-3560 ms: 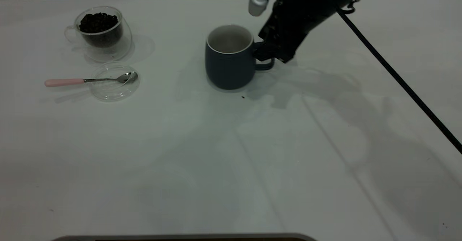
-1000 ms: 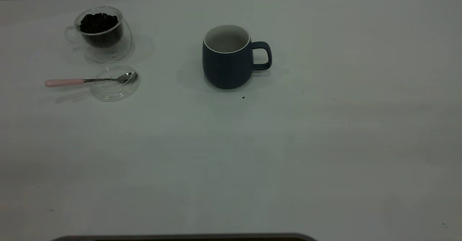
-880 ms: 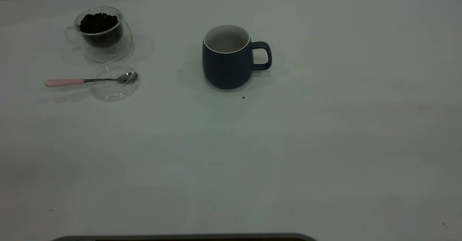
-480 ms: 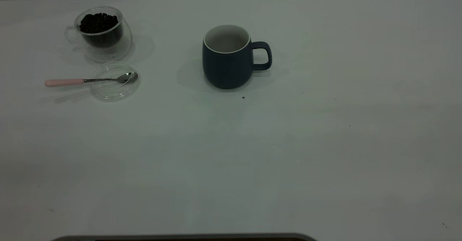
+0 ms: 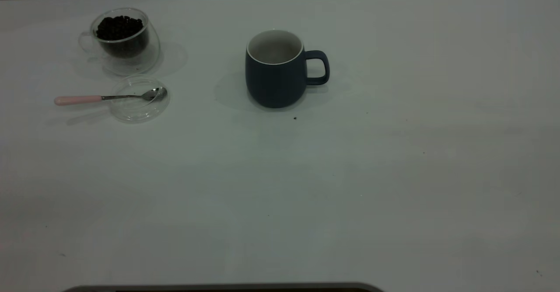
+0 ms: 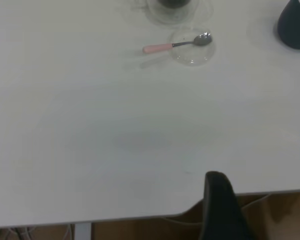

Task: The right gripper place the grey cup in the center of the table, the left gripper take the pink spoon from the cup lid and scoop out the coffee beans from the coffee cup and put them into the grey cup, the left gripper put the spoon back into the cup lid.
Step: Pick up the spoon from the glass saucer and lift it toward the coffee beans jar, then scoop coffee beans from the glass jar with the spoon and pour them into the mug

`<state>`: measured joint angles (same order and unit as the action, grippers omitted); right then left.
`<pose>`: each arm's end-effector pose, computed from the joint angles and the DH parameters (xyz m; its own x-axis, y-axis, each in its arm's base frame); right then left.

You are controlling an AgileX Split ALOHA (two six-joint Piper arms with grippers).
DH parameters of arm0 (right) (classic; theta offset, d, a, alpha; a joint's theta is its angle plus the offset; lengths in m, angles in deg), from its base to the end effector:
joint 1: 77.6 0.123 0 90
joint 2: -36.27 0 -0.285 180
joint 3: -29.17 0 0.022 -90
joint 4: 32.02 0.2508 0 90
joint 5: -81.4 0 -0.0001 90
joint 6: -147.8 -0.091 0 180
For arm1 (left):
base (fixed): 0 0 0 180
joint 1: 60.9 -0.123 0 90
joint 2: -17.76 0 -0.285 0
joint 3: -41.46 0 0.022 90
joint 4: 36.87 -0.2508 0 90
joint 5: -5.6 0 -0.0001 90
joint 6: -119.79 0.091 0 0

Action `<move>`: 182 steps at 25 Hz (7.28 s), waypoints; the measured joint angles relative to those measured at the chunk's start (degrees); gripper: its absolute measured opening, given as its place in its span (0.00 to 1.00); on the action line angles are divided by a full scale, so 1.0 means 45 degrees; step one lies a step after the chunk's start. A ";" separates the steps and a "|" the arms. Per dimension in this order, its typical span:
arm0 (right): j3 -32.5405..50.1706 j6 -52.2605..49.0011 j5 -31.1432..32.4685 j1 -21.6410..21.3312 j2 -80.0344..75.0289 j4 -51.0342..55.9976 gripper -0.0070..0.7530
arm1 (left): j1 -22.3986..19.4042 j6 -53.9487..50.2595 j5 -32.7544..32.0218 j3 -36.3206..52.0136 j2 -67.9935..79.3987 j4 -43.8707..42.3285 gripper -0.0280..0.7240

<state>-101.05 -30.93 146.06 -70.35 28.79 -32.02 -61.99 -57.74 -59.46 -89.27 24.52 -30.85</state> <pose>-0.0063 -0.0008 0.2660 -0.5216 -0.0887 -0.8486 -0.1378 0.9903 -0.0188 -0.0095 -0.0088 0.2682 -0.5146 -0.0111 -0.8574 0.0619 0.9968 -0.0501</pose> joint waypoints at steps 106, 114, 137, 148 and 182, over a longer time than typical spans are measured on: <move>0.0000 -0.0029 0.0000 0.0000 0.0000 0.0091 0.66 | -0.5271 1.6371 0.5269 -0.8527 3.0856 1.5422 0.83; 0.0000 -0.0029 0.0000 0.0000 0.0000 0.0091 0.66 | -0.4663 1.6384 0.5335 -0.8527 3.0856 1.5463 0.83; 0.0000 -0.0029 0.0000 0.0000 0.0000 0.0091 0.66 | -0.4650 1.6384 0.5517 -0.8527 3.0856 1.5203 0.68; 0.0000 -0.0029 0.0000 0.0000 0.0000 0.0091 0.66 | -0.4711 1.6384 0.4886 -0.8527 3.0816 1.5179 0.24; 0.0000 -0.0029 0.0000 0.0000 0.0000 0.0091 0.66 | -0.4806 1.5033 0.3646 -1.1294 2.7831 1.3234 0.22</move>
<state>-101.05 -31.06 146.06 -70.35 28.79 -31.61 -83.62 9.91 -43.05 -140.09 149.76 28.71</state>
